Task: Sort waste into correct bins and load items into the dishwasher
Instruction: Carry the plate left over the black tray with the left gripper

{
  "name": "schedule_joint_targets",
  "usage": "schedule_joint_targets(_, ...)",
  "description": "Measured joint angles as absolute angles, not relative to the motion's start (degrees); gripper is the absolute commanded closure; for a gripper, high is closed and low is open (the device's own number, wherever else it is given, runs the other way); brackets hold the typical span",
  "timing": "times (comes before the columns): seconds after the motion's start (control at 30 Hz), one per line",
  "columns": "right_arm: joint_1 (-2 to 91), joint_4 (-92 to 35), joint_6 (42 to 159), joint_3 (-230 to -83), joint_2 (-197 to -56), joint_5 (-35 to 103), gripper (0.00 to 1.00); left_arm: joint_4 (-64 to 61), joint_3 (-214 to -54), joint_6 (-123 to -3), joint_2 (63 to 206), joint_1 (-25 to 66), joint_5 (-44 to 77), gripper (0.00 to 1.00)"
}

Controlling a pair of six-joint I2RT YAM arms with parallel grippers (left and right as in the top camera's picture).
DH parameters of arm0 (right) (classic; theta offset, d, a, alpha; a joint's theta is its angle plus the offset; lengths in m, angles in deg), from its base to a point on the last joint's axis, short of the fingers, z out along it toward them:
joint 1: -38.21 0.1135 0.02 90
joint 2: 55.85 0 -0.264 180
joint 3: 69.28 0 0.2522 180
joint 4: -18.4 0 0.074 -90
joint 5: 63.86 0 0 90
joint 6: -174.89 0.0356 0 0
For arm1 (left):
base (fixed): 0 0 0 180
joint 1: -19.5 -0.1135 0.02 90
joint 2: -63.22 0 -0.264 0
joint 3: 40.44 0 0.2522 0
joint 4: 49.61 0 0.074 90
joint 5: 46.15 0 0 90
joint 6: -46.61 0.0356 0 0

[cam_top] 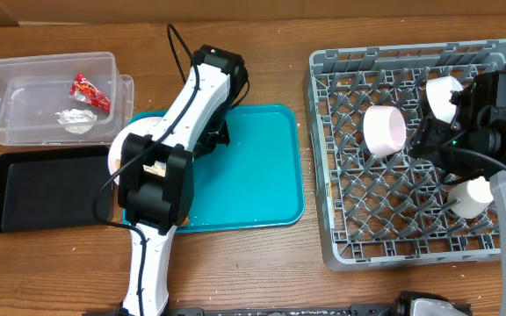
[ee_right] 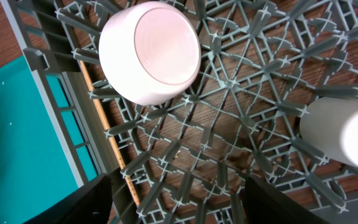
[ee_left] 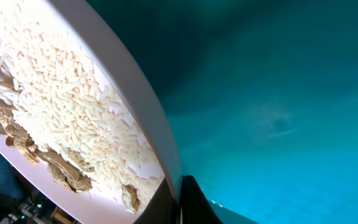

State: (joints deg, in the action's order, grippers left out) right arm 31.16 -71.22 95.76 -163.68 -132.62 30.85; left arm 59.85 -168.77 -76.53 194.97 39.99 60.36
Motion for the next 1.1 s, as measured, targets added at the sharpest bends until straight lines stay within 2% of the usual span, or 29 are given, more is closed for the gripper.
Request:
schedule_joint_targets(0.23, 31.16, -71.81, 95.69, -163.68, -132.62, 30.87, 0.3, 60.48, -168.88, -76.49, 193.18, 39.99, 60.29, 0.96)
schedule_joint_targets(0.47, 31.16, -72.22, 95.56, -163.66, -132.62, 30.85, 0.3, 60.51, -167.19, -76.25, 180.96, 39.71, 59.16, 0.96)
schedule_joint_targets(0.8, 31.16, -72.57, 95.54, -163.61, -132.62, 30.85, 0.3, 60.64, -150.93, -75.88, 167.54, 38.92, 58.83, 0.96)
schedule_joint_targets(1.1, 31.16, -72.57, 95.54, -163.59, -132.62, 30.83, 0.3, 57.05, -131.28, -75.79, 156.43, 33.48, 58.81, 0.96)
